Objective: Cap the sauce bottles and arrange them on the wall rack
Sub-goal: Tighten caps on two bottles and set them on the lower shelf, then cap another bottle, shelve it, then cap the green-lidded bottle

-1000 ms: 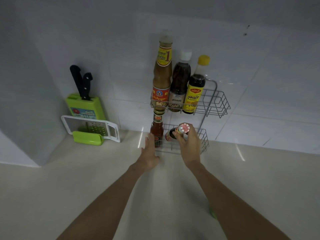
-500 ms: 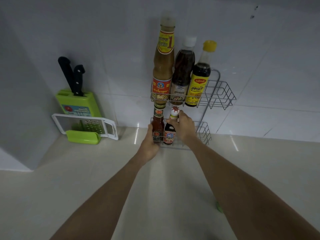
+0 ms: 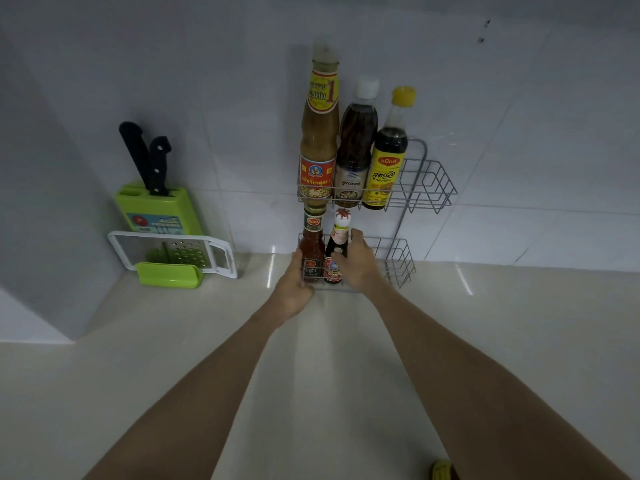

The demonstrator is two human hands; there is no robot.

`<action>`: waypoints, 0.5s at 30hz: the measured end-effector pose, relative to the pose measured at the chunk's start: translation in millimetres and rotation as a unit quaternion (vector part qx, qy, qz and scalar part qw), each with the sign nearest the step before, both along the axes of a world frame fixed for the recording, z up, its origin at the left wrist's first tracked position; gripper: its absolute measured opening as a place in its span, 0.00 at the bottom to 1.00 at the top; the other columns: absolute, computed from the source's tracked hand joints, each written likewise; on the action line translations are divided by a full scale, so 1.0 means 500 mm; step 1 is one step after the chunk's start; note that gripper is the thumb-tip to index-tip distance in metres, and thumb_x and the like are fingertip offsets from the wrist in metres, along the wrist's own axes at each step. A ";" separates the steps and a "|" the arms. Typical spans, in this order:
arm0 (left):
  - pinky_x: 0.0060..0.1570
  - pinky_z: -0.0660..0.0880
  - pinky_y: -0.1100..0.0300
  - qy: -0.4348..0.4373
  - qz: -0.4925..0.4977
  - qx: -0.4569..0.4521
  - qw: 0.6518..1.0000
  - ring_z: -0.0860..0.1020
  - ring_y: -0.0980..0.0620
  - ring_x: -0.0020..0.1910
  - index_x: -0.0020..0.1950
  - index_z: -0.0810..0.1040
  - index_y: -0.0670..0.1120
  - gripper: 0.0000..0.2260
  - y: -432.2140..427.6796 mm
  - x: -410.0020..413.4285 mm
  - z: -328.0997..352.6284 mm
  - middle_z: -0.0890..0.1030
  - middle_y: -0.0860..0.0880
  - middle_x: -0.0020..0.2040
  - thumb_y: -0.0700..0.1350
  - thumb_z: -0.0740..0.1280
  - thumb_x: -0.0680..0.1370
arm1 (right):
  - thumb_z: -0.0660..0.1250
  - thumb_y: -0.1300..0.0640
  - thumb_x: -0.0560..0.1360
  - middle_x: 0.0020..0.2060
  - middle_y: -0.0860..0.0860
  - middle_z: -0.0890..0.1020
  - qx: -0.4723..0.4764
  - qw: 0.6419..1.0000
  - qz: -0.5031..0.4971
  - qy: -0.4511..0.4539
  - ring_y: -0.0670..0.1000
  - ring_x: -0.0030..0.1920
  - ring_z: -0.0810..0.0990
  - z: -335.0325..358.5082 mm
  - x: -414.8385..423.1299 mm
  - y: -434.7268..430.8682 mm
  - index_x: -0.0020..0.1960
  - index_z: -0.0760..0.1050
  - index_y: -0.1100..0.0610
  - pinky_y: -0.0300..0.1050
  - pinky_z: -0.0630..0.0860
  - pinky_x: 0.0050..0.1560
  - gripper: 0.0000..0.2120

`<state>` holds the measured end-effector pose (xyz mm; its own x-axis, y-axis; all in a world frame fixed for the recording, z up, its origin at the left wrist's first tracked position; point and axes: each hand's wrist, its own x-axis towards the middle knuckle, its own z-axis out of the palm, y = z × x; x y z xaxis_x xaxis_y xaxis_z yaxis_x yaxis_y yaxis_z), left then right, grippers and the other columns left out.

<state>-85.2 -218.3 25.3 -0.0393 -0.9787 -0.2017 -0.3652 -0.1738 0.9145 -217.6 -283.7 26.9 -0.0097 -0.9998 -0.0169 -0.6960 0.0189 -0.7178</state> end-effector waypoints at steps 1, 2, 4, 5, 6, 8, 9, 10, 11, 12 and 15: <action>0.54 0.63 0.73 -0.002 -0.001 -0.003 1.000 0.66 0.55 0.65 0.78 0.46 0.51 0.39 0.008 0.004 0.003 0.66 0.48 0.72 0.27 0.59 0.74 | 0.64 0.60 0.76 0.61 0.63 0.75 0.007 1.000 -0.011 -0.003 0.65 0.61 0.74 0.006 -0.001 0.012 0.67 0.61 0.63 0.57 0.74 0.55 0.23; 0.55 0.62 0.71 -0.008 0.001 -0.004 1.000 0.66 0.53 0.67 0.77 0.47 0.51 0.38 0.018 0.007 0.006 0.65 0.48 0.73 0.28 0.59 0.74 | 0.63 0.61 0.76 0.63 0.64 0.73 0.016 1.000 -0.021 -0.012 0.65 0.62 0.73 0.012 -0.002 0.025 0.69 0.60 0.63 0.56 0.74 0.57 0.24; 0.59 0.61 0.67 -0.017 0.014 -0.009 1.000 0.63 0.51 0.72 0.77 0.49 0.52 0.37 0.043 0.012 0.013 0.63 0.49 0.74 0.30 0.60 0.74 | 0.61 0.62 0.77 0.67 0.63 0.70 0.021 0.999 -0.030 -0.033 0.64 0.65 0.70 0.035 -0.008 0.058 0.72 0.58 0.62 0.55 0.71 0.61 0.25; 0.59 0.61 0.66 -0.014 0.021 -0.011 1.000 0.63 0.50 0.72 0.77 0.50 0.52 0.36 0.054 0.014 0.014 0.63 0.49 0.75 0.31 0.61 0.74 | 0.61 0.62 0.78 0.68 0.62 0.70 0.017 0.999 -0.031 -0.042 0.63 0.67 0.69 0.049 -0.014 0.075 0.72 0.58 0.62 0.53 0.69 0.63 0.25; 0.59 0.62 0.65 -0.008 0.028 -0.012 1.000 0.63 0.51 0.72 0.77 0.51 0.52 0.36 0.068 0.012 0.017 0.63 0.50 0.75 0.31 0.61 0.74 | 0.60 0.62 0.78 0.69 0.61 0.69 0.009 0.998 -0.030 -0.049 0.61 0.68 0.69 0.067 -0.024 0.095 0.72 0.59 0.62 0.51 0.68 0.64 0.24; 0.58 0.63 0.63 0.004 0.031 -0.012 0.999 0.65 0.54 0.68 0.77 0.54 0.53 0.35 0.105 -0.002 0.025 0.63 0.51 0.75 0.33 0.63 0.74 | 0.60 0.61 0.79 0.69 0.59 0.70 -0.016 0.998 -0.027 -0.060 0.58 0.67 0.70 0.104 -0.055 0.146 0.71 0.63 0.61 0.48 0.67 0.65 0.22; 0.59 0.64 0.62 0.010 0.028 -0.010 1.000 0.65 0.55 0.68 0.76 0.55 0.53 0.35 0.128 -0.013 0.027 0.63 0.51 0.75 0.33 0.63 0.74 | 0.60 0.61 0.79 0.68 0.57 0.72 -0.028 0.997 -0.028 -0.069 0.57 0.66 0.71 0.121 -0.074 0.178 0.70 0.65 0.60 0.46 0.68 0.64 0.20; 0.60 0.64 0.61 0.017 0.022 -0.008 1.000 0.65 0.55 0.68 0.76 0.56 0.54 0.35 0.153 -0.026 0.028 0.63 0.52 0.75 0.34 0.64 0.74 | 0.60 0.62 0.79 0.66 0.56 0.73 -0.039 0.996 -0.032 -0.080 0.55 0.64 0.73 0.134 -0.093 0.211 0.69 0.67 0.60 0.43 0.69 0.62 0.18; 0.61 0.64 0.61 0.025 0.008 -0.007 1.000 0.64 0.56 0.70 0.76 0.57 0.54 0.34 0.178 -0.042 0.026 0.63 0.52 0.75 0.33 0.64 0.74 | 0.60 0.63 0.79 0.64 0.55 0.75 -0.051 0.994 -0.040 -0.089 0.54 0.61 0.75 0.145 -0.115 0.248 0.67 0.70 0.60 0.38 0.69 0.59 0.17; 0.61 0.63 0.62 0.030 -0.008 -0.007 0.999 0.63 0.57 0.70 0.75 0.58 0.54 0.34 0.203 -0.057 0.022 0.63 0.52 0.75 0.33 0.64 0.73 | 0.60 0.64 0.79 0.62 0.54 0.77 -0.065 0.992 -0.045 -0.094 0.51 0.57 0.77 0.151 -0.134 0.281 0.65 0.72 0.60 0.32 0.69 0.55 0.15; 0.56 0.63 0.66 0.021 -0.081 -0.012 0.996 0.64 0.58 0.70 0.72 0.63 0.56 0.32 0.280 -0.115 0.024 0.65 0.55 0.74 0.33 0.64 0.72 | 0.59 0.66 0.78 0.53 0.50 0.81 -0.113 0.989 -0.056 -0.070 0.42 0.46 0.77 0.171 -0.208 0.385 0.60 0.77 0.58 0.22 0.68 0.44 0.14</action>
<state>-142.6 -78.3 37.2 -0.2048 -0.9633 -0.1734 -0.3485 -0.0938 0.9326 -321.8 -91.3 112.4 -0.1334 -0.9710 0.1985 -0.5913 -0.0827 -0.8022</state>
